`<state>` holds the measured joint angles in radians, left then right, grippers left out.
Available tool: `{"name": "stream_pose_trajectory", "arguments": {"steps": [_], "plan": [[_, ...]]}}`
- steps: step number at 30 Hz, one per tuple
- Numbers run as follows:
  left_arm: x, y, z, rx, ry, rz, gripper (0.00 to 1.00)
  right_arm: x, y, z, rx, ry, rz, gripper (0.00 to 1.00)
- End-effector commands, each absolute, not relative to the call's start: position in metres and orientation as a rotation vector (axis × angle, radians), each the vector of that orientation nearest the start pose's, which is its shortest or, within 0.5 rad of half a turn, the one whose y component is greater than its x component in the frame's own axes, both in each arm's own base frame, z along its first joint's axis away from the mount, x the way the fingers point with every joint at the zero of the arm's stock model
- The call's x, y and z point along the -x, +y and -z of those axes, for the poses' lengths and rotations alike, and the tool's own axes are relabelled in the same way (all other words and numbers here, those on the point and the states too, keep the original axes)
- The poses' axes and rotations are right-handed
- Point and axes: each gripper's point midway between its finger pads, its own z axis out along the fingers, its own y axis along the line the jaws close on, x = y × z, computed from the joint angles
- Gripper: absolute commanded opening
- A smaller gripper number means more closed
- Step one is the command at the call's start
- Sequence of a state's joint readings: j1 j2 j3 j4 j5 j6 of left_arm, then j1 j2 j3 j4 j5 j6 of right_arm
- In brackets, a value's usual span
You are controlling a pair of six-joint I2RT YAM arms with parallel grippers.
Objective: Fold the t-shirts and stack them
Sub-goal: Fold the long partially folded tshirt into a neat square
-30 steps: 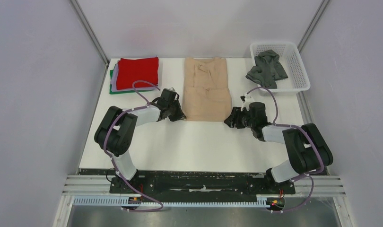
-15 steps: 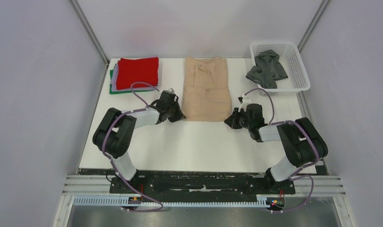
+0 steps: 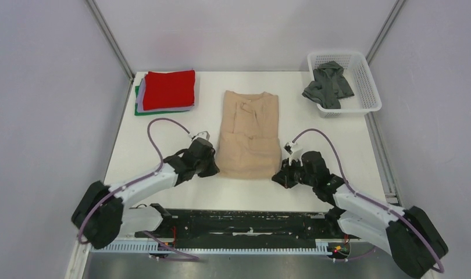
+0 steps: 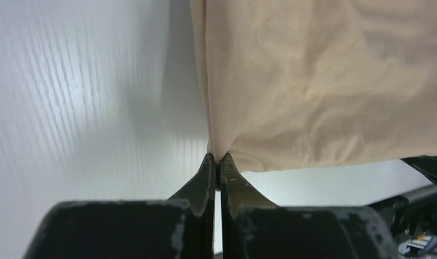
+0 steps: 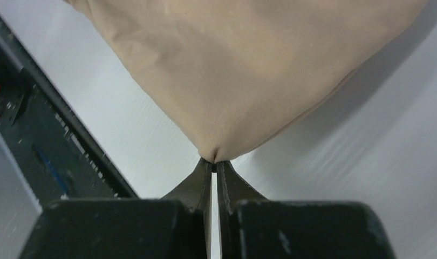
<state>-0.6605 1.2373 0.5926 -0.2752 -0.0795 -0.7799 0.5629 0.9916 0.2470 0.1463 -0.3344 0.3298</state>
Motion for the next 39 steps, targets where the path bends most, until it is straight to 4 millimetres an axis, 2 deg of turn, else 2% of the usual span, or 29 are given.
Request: {"name": "stream_pose_trajectory", "arguments": {"steps": [1, 4, 8, 11, 15, 20, 24, 28, 31, 39], "plan": [[-0.179, -0.168, -0.07, 0.227, 2.536, 0.471, 0.02, -0.133, 0.207, -0.049, 0.59, 2.266, -1.033, 0.0], [-0.151, -0.175, -0.084, 0.197, 2.55, 0.607, 0.02, -0.107, 0.22, -0.067, 0.647, 2.184, -1.211, 0.0], [-0.126, -0.181, -0.104, 0.161, 2.517, 0.723, 0.02, -0.088, 0.231, -0.096, 0.694, 2.077, -1.344, 0.0], [-0.125, -0.18, -0.119, 0.177, 2.464, 0.775, 0.02, -0.093, 0.232, -0.112, 0.683, 2.022, -1.344, 0.0], [-0.134, -0.176, -0.131, 0.219, 2.386, 0.779, 0.02, -0.116, 0.23, -0.121, 0.635, 2.024, -1.215, 0.0], [-0.161, -0.171, -0.158, 0.282, 2.261, 0.713, 0.02, -0.154, 0.226, -0.139, 0.585, 2.045, -1.022, 0.0], [-0.188, -0.179, -0.182, 0.251, 2.162, 0.668, 0.02, -0.182, 0.228, -0.155, 0.579, 2.041, -0.944, 0.0], [-0.225, -0.177, -0.188, 0.29, 2.133, 0.515, 0.02, -0.213, 0.223, -0.166, 0.54, 2.023, -0.894, 0.0], [-0.255, -0.185, -0.201, 0.308, 2.096, 0.532, 0.02, -0.237, 0.218, -0.181, 0.485, 1.959, -0.915, 0.0], [-0.328, -0.183, -0.219, 0.339, 2.072, 0.497, 0.02, -0.292, 0.21, -0.205, 0.452, 1.919, -0.901, 0.0]]}}
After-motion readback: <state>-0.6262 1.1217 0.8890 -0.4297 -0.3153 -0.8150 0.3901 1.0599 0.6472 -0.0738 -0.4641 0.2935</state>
